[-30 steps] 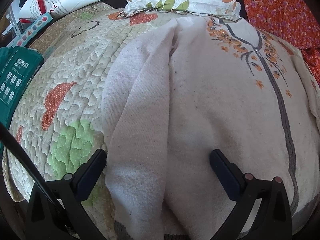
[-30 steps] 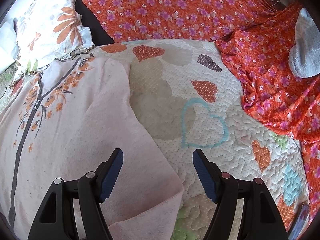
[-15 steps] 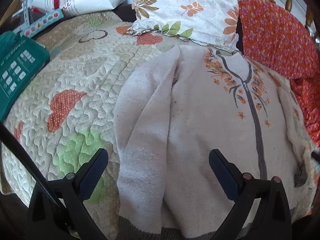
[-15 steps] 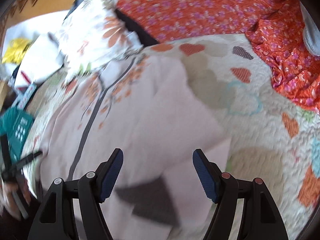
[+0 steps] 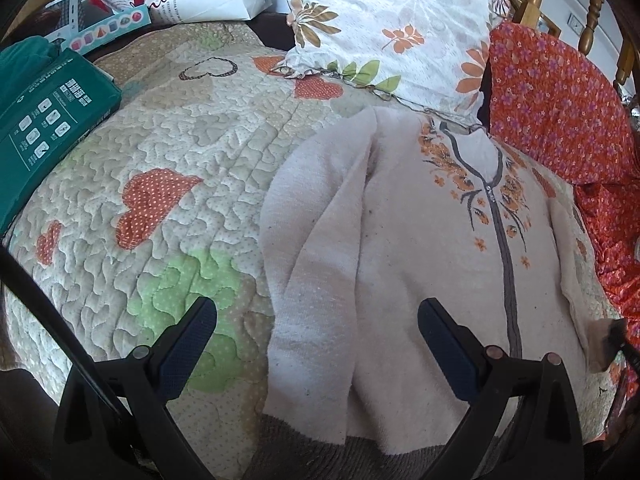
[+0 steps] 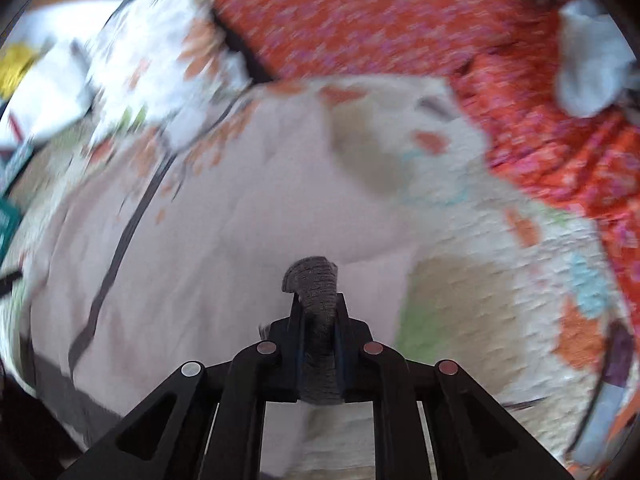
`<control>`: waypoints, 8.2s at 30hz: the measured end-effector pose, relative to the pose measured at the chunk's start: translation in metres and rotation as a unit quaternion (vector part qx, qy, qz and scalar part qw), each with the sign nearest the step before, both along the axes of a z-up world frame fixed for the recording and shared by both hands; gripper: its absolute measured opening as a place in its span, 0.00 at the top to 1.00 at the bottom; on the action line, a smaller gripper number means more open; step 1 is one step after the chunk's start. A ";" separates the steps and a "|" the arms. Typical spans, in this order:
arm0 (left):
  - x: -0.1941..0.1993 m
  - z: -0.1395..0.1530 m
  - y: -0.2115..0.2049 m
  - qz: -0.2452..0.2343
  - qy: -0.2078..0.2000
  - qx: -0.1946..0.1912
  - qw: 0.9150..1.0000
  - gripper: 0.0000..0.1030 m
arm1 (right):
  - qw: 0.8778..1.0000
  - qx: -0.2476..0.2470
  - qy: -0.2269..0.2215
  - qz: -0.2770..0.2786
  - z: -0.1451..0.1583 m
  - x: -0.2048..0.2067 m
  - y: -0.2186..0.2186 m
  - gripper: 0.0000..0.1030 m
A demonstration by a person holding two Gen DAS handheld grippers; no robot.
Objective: Fold small clothes
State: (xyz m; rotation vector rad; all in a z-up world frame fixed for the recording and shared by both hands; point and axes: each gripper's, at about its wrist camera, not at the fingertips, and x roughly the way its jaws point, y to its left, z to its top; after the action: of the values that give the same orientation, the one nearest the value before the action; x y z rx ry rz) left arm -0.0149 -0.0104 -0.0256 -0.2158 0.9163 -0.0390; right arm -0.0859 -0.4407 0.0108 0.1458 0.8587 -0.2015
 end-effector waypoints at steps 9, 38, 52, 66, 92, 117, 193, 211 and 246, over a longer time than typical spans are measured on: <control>0.001 0.001 0.004 0.008 -0.002 -0.010 1.000 0.02 | 0.977 -0.078 -0.049 -0.191 0.066 -0.032 -0.148 0.90; 0.049 0.041 0.098 0.074 -0.045 -0.132 0.987 0.02 | 0.976 0.193 -0.005 0.100 0.048 0.206 0.126 0.90; 0.051 0.037 0.132 0.112 -0.047 -0.155 0.980 0.02 | 0.965 0.208 0.068 0.145 -0.033 0.308 0.280 0.89; 0.046 0.029 0.155 0.155 -0.040 -0.163 0.973 0.02 | 0.937 0.159 0.058 0.306 0.006 0.213 0.321 0.58; 0.020 0.015 0.196 0.213 -0.024 -0.205 0.955 0.02 | 0.893 0.014 0.006 0.450 -0.019 0.010 0.399 0.92; 0.042 0.019 0.140 0.159 -0.015 -0.162 0.974 0.02 | 0.966 0.203 -0.071 0.146 0.109 0.156 0.118 0.92; 0.211 -0.020 -0.074 -0.114 0.073 -0.045 0.990 0.86 | 0.990 0.130 0.037 0.047 -0.024 0.109 0.048 0.53; 0.199 -0.026 -0.032 -0.017 0.079 -0.103 0.991 0.86 | 0.990 0.131 0.034 0.030 -0.020 0.102 0.040 0.53; 0.066 0.056 -0.043 -0.023 -0.075 0.079 0.994 0.21 | 0.990 0.076 0.062 0.104 -0.038 0.106 0.109 0.53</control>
State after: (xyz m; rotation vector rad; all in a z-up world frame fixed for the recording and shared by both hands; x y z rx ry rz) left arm 0.0515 -0.0531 0.0305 -0.0440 0.7710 -0.0247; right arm 0.0200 -0.3321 -0.0275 0.1871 1.0060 0.0511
